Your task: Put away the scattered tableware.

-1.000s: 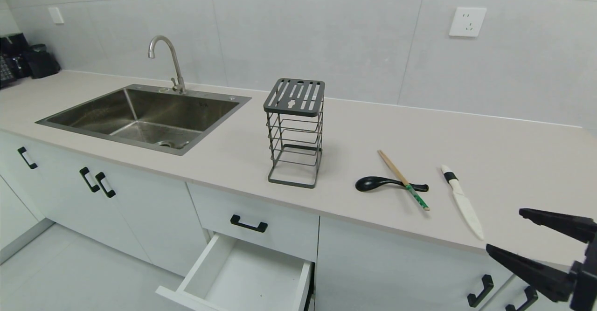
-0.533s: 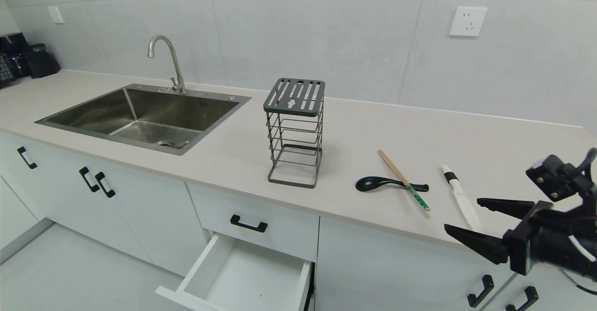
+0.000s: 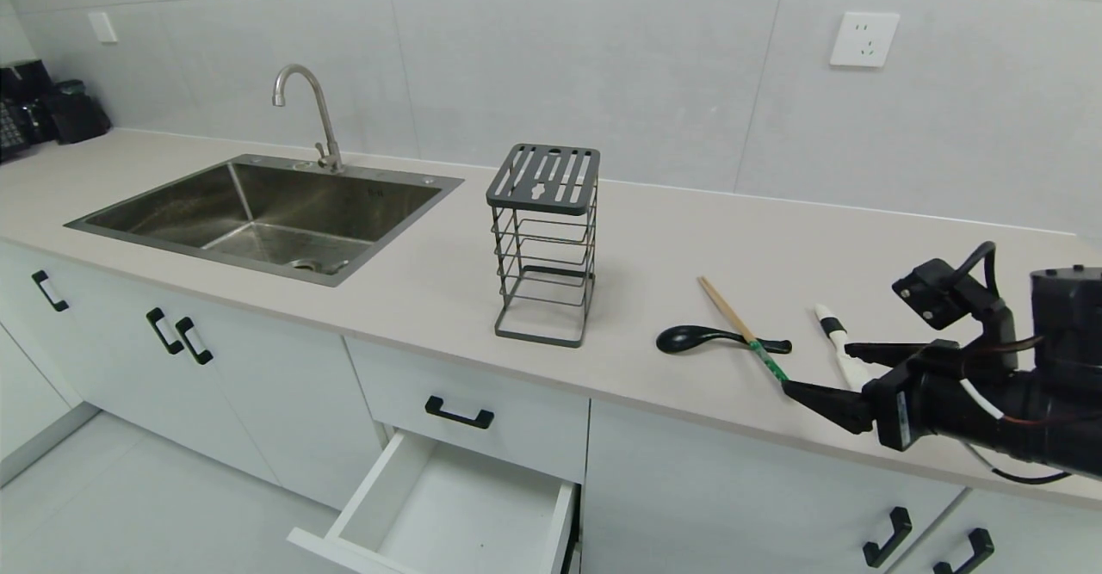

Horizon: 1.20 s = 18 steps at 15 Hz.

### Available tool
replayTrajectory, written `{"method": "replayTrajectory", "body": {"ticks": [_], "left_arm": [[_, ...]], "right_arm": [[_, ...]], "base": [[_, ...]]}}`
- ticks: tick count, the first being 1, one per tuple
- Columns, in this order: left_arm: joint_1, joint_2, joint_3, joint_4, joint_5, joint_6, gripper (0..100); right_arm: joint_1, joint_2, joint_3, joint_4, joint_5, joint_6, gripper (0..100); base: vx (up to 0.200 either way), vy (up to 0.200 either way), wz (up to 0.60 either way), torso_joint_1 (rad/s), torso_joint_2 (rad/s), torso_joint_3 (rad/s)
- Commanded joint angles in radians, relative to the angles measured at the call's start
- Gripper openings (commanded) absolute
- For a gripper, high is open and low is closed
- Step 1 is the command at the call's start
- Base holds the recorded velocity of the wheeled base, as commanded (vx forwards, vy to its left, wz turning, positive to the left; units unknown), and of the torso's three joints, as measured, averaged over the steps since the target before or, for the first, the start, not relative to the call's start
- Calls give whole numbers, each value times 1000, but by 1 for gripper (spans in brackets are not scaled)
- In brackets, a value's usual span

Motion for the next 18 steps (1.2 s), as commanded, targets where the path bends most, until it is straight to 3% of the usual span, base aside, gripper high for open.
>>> {"method": "replayTrajectory", "body": {"ticks": [1,10,14,18], "left_arm": [[0,1,0,0,1,0,100],[0,1,0,0,-1,0,100],[0,1,0,0,-1,0,100],[0,1,0,0,-1,0,100]], "right_arm": [[1,73,-17,1,-9,-1,100],[21,252,-130,1,-37,16,100],[83,307,-179,-1,-87,130,100],[86,333,-202,-1,-121,136,100]], "base": [[0,0,0,0,0,0],[0,0,0,0,0,0],[0,0,0,0,0,0],[0,0,0,0,0,0]]}}
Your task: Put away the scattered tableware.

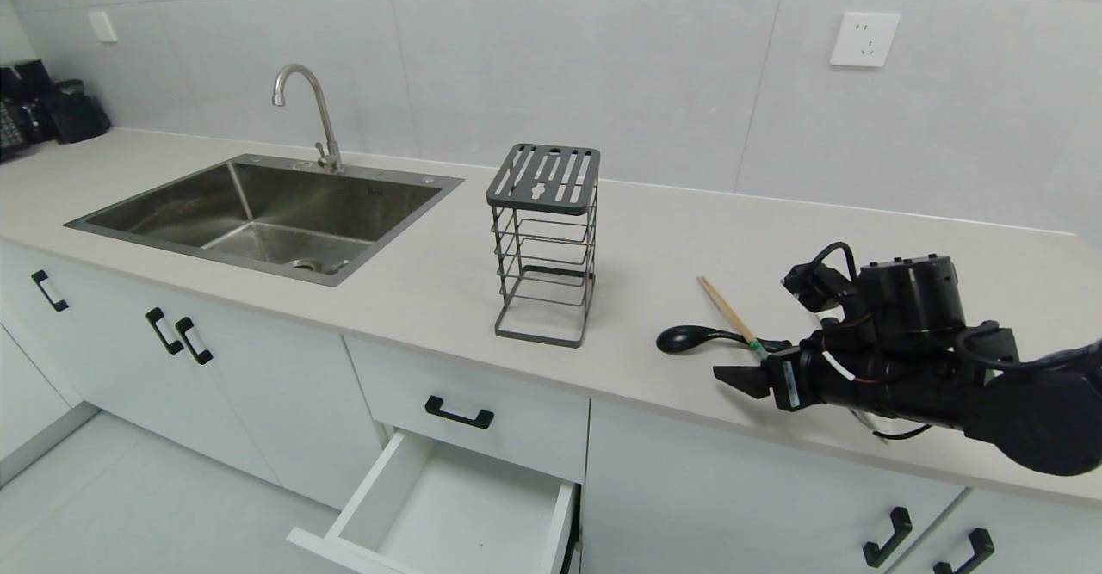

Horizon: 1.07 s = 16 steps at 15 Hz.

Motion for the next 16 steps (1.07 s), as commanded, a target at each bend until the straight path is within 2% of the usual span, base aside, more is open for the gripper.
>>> {"method": "replayTrajectory", "body": {"ticks": [1,5,6,9,16], "left_arm": [[0,1,0,0,-1,0,100],[0,1,0,0,-1,0,100],[0,1,0,0,1,0,100],[0,1,0,0,1,0,100],[0,1,0,0,-1,0,100]], "right_arm": [[2,17,-4,0,-1,4,100],[5,17,-4,0,-4,2,100],[5,17,-4,0,-5,2,0],[-7,30,-21,0,-56,5,0],[-53,-41,-33,0,-64,4,0]], "base": [[0,0,0,0,0,0],[0,0,0,0,0,0],[0,0,0,0,0,0],[0,0,0,0,0,0],[0,0,0,0,0,0]]}}
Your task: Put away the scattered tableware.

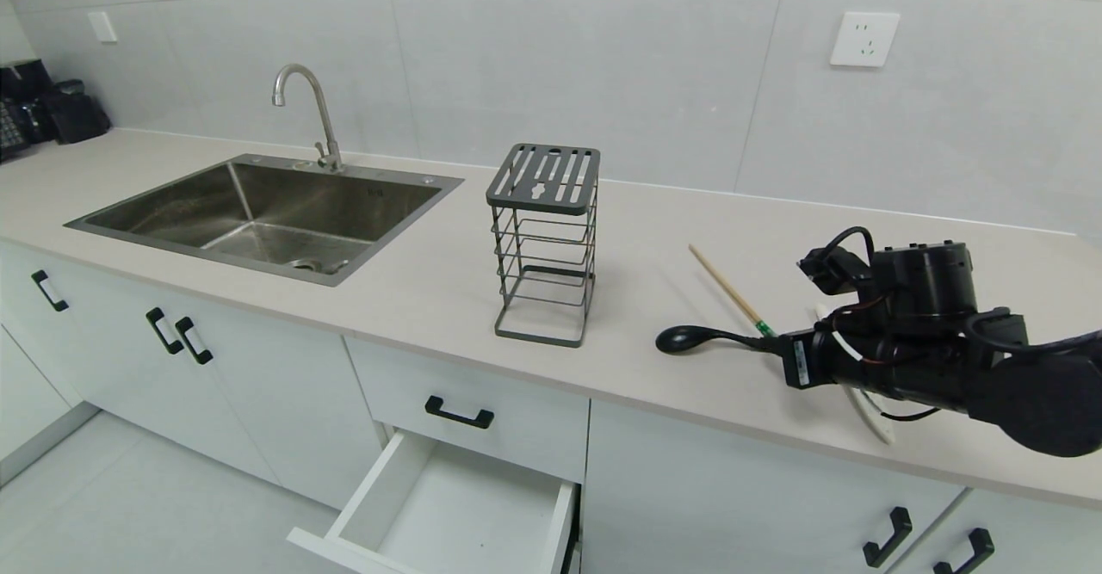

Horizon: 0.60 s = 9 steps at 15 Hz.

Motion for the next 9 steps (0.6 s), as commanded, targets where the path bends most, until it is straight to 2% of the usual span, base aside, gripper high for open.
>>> {"method": "replayTrajectory", "body": {"ticks": [1,9], "left_arm": [[0,1,0,0,1,0,100],[0,1,0,0,-1,0,100]], "right_arm": [[-9,-62,9,0,2,-1,0],[50,-471,181,0,2,-55,0]], "base": [[0,0,0,0,0,0],[0,0,0,0,0,0]]}}
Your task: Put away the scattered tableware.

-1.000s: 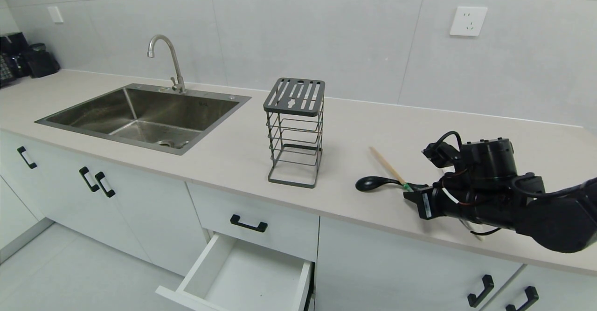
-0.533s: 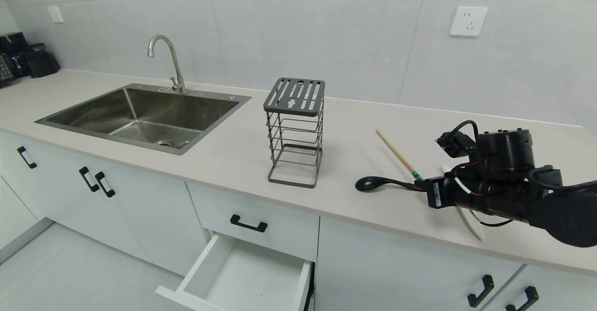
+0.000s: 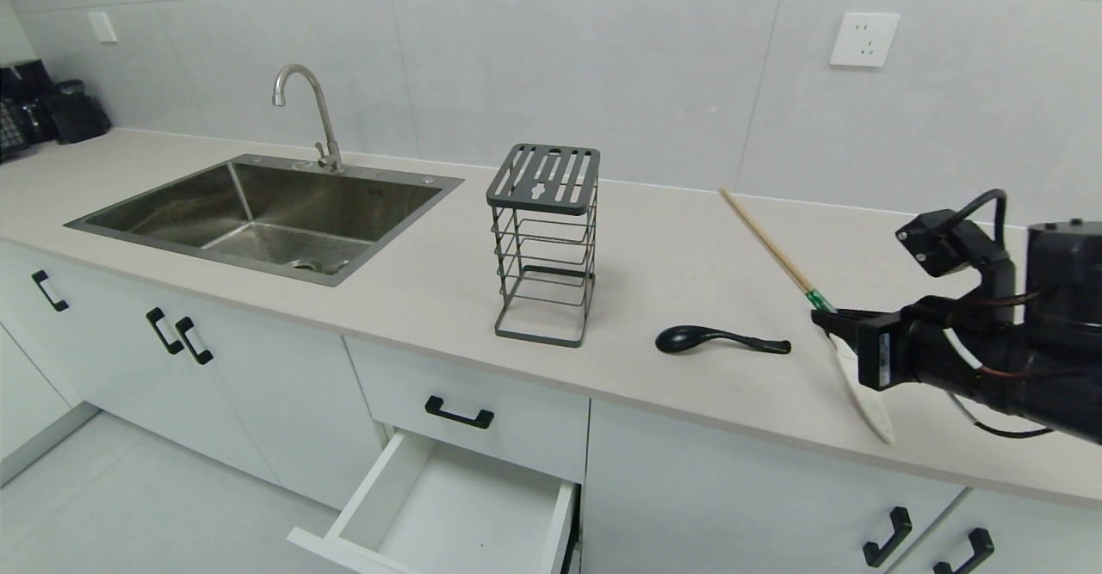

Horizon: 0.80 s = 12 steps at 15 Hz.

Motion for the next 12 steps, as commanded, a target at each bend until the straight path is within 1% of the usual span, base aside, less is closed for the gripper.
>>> {"method": "replayTrajectory", "body": {"ticks": [1,3,4,7,9,11,12], "left_arm": [[0,1,0,0,1,0,100],[0,1,0,0,1,0,100],[0,1,0,0,1,0,100],[0,1,0,0,1,0,100],[0,1,0,0,-1,0,100],[0,1,0,0,-1,0,100],[0,1,0,0,-1,0,100]], "right_arm": [[45,-199,74,0,3,-29,0],[62,-246,92,1,3,-40,0],[78,-309,103,1,0,-42,0],[82,-407,108,6,6,-54,0],[82,-481,170,6,28,-51,0],[89,-489,203,4,69,-58,0],[123,-487,204,4,81,-80,0]], "base": [[0,0,0,0,0,0],[0,0,0,0,0,0],[0,0,0,0,0,0],[0,0,0,0,0,0],[0,0,0,0,0,0],[0,0,0,0,0,0],[0,0,0,0,0,0]]}}
